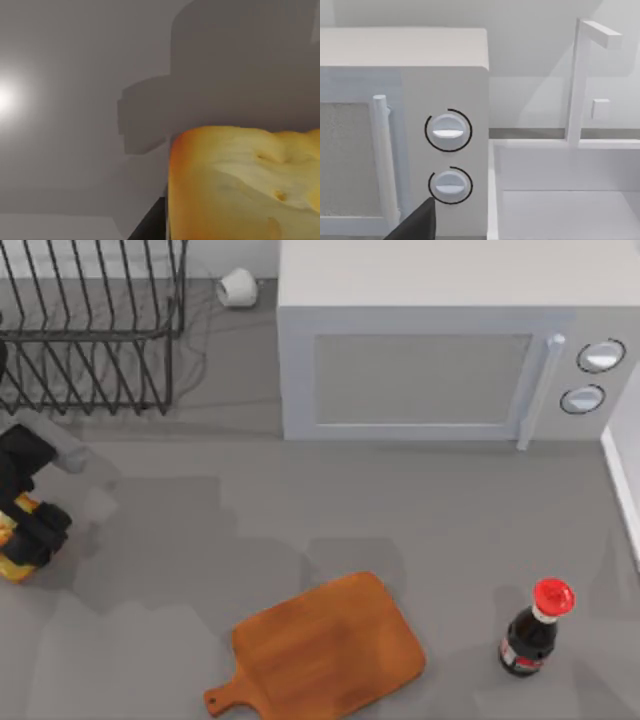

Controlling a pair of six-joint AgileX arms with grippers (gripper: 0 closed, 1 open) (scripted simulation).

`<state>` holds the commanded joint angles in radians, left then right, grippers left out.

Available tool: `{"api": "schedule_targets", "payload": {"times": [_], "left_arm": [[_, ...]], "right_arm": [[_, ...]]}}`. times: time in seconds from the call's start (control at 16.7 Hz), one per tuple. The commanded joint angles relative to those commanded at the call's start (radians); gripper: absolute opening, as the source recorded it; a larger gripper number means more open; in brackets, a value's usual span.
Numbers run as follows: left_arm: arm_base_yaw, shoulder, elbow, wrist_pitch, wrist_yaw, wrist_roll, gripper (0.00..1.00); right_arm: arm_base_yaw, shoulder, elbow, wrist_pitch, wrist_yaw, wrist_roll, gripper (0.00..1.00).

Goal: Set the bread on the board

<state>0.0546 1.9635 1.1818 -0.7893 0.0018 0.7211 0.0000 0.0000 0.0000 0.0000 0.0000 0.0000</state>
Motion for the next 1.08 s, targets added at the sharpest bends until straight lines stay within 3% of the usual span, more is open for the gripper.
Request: {"api": "schedule_targets", "payload": {"times": [0.3,0.9,1.08], "left_arm": [[0.000,0.000,0.000,0.000,0.000,0.000,0.02],[-0.002,-0.003,0.004,-0.003,0.001,0.001,0.00],[-0.003,-0.026,0.062,-0.076,0.001,0.003,0.00]], "right_arm": [[0.000,0.000,0.000,0.000,0.000,0.000,1.00],[0.000,0.000,0.000,0.000,0.000,0.000,1.00],[0.000,0.000,0.000,0.000,0.000,0.000,1.00]]}}
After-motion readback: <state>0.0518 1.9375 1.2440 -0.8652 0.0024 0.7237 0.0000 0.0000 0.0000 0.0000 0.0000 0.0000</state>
